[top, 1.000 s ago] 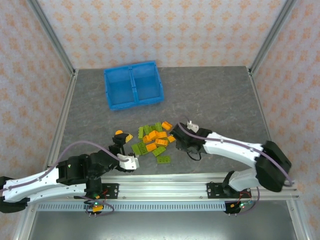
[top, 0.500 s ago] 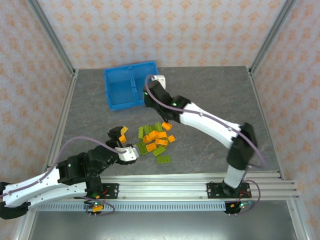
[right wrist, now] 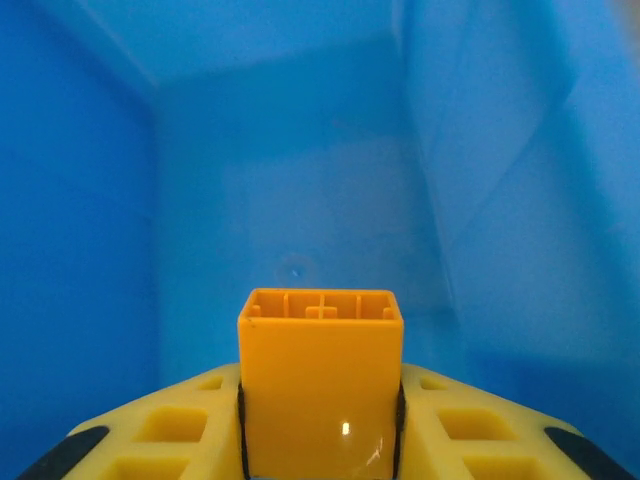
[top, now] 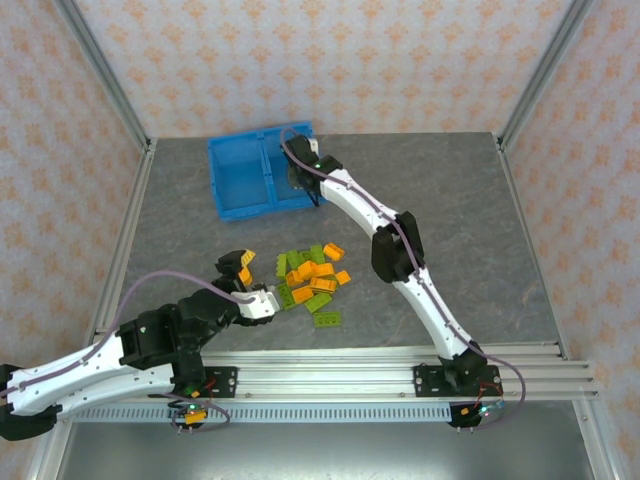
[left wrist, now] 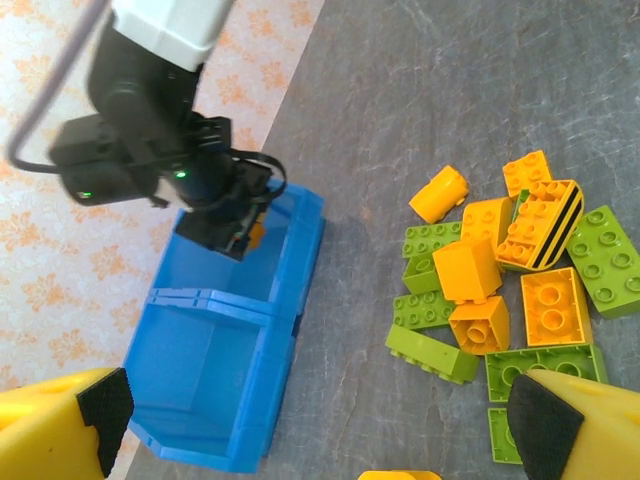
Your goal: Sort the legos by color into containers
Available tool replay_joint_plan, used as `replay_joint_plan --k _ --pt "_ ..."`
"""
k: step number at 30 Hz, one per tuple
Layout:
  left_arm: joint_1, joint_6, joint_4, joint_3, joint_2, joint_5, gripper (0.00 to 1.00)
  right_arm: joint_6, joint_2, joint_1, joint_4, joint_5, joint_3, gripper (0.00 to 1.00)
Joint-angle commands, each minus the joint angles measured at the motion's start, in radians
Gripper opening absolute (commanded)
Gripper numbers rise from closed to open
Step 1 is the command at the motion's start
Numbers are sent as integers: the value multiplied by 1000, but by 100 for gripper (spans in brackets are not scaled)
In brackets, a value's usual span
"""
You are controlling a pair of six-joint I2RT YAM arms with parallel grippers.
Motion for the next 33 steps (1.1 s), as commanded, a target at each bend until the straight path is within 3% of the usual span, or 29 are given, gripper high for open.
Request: replay_joint_plan --k 1,4,9,12,18,21,27,30,33 --pt "16 7 30 -10 -5 -26 99 14 0 14 -12 -87 20 39" --pt "20 9 32 -14 -8 -20 100 12 -1 12 -12 -82 22 41" --pt "21 15 36 -17 -4 -27 99 14 -12 13 -40 -84 53 53" --pt "21 16 40 -21 -4 -38 99 13 -49 14 -54 -81 61 53" --pt "22 18 32 -20 -2 -54 100 4 -266 15 -130 -89 -38 53" --pt "24 16 18 -15 6 -35 99 1 -490 24 -82 -59 -321 54" --pt "25 8 21 -8 16 0 99 43 -999 37 220 -43 -1098 61" --pt "25 13 24 -13 21 1 100 55 -1117 39 285 -93 -1340 65" --pt "25 15 23 -12 27 4 99 42 -1105 37 280 -121 -1414 68"
